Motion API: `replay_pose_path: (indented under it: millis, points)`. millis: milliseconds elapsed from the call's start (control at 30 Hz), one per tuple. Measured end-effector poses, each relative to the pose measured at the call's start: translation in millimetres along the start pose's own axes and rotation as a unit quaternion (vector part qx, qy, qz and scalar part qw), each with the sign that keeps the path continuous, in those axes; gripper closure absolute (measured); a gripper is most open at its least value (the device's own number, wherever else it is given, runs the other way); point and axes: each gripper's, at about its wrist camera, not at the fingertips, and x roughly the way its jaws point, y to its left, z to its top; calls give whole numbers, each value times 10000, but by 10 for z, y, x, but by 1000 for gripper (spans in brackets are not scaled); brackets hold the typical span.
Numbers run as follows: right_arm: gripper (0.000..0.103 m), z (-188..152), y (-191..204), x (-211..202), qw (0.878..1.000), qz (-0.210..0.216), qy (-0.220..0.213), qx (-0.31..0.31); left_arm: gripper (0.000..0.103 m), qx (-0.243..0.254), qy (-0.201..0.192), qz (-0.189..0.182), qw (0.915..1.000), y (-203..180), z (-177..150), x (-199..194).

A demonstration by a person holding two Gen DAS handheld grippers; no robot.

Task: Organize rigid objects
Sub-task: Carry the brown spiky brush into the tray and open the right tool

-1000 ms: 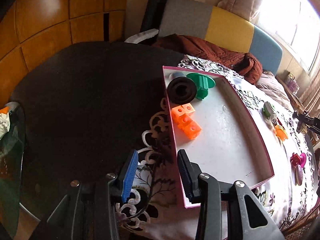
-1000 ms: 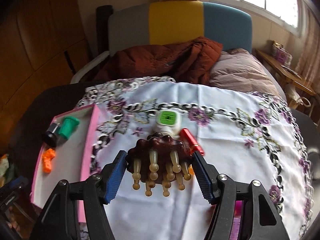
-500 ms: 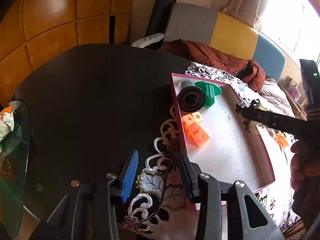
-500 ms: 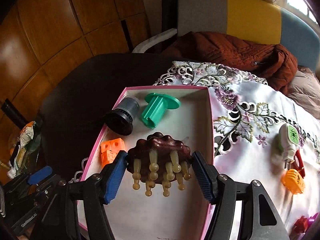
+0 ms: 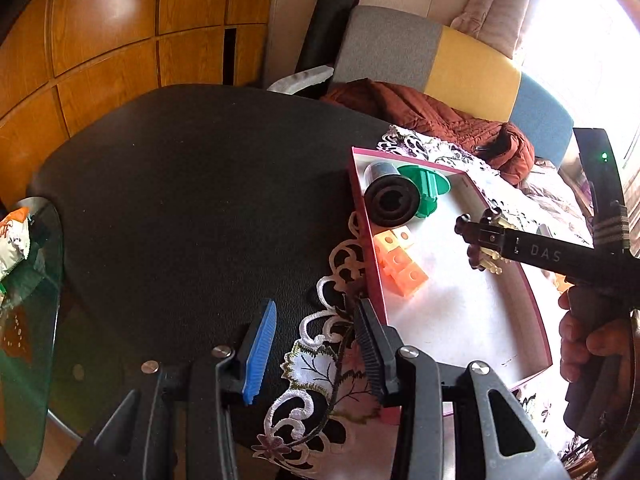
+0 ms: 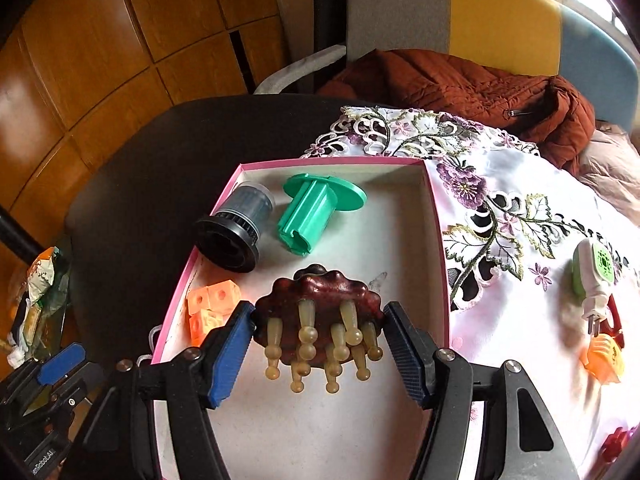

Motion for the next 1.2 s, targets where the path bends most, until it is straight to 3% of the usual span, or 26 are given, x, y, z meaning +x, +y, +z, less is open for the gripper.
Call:
replay_pose_path:
  millis: [233, 367, 467, 667, 1200]
  points:
    - [37, 76, 54, 40, 9999, -27, -71, 78, 62, 1, 8, 21, 10000, -5, -8, 7]
    - [36, 91, 101, 279, 9996, -158, 254, 12, 62, -5, 50, 22, 10000, -3, -18, 28]
    - [36, 86, 127, 300, 9996, -220, 200, -37, 62, -6, 70, 35, 10000, 0, -24, 39]
    - [35, 67, 124, 294, 9997, -51, 233, -34, 62, -6, 115, 22, 9999, -18, -43, 65]
    - [18, -75, 178, 27, 10000, 65, 42, 25, 62, 1, -8, 66, 10000, -39, -36, -38]
